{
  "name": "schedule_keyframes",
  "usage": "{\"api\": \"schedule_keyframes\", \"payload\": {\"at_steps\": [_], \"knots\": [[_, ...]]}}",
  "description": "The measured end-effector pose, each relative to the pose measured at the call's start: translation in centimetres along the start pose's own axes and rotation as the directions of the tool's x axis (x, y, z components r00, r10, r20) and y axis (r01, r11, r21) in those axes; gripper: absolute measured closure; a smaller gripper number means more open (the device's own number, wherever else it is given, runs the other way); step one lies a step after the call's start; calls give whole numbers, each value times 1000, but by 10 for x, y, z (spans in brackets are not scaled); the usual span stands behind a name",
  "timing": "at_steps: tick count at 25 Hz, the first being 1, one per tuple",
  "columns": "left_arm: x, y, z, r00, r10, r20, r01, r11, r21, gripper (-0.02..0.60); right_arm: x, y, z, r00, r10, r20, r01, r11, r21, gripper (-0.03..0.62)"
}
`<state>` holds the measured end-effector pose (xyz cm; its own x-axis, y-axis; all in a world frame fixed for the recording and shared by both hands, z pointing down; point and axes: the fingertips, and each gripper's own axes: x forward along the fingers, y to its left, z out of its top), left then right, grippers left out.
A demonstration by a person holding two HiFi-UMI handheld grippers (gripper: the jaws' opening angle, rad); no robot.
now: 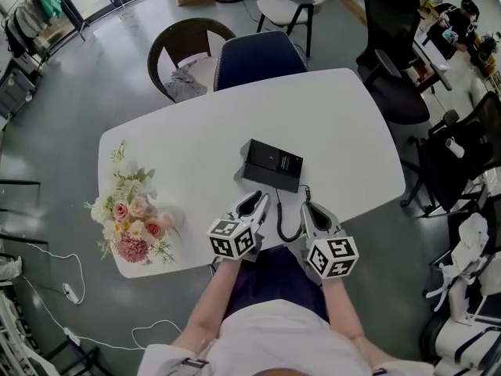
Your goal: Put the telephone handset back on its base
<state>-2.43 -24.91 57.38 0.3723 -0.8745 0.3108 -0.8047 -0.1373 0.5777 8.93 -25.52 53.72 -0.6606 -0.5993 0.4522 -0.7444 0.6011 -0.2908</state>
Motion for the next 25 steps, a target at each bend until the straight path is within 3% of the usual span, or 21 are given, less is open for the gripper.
{"api": "schedule_keyframes", "payload": {"at_steps": [5,9,14,18,22,25], "knots": [[-22,-4,13,999,30,-19,-28,995,97,492,2,1,12,999,17,38,-17,1000,13,551],[-40,-6,21,999,46,-16,-44,993,111,492,2,0,20,998,16,59,-17,1000,16,551],[-50,-12,46,998,63,28,-67,980,186,500,-3,5,42,995,28,96,-29,1000,9,551],[-60,-27,76,992,63,107,-93,949,302,523,-8,12,63,990,45,133,-45,999,-3,551],[-73,-40,100,982,78,172,-146,893,426,552,-14,17,75,986,51,160,-44,998,-45,551],[-80,-43,111,975,85,204,-172,871,461,566,-15,17,79,985,46,166,-35,997,-69,551]]}}
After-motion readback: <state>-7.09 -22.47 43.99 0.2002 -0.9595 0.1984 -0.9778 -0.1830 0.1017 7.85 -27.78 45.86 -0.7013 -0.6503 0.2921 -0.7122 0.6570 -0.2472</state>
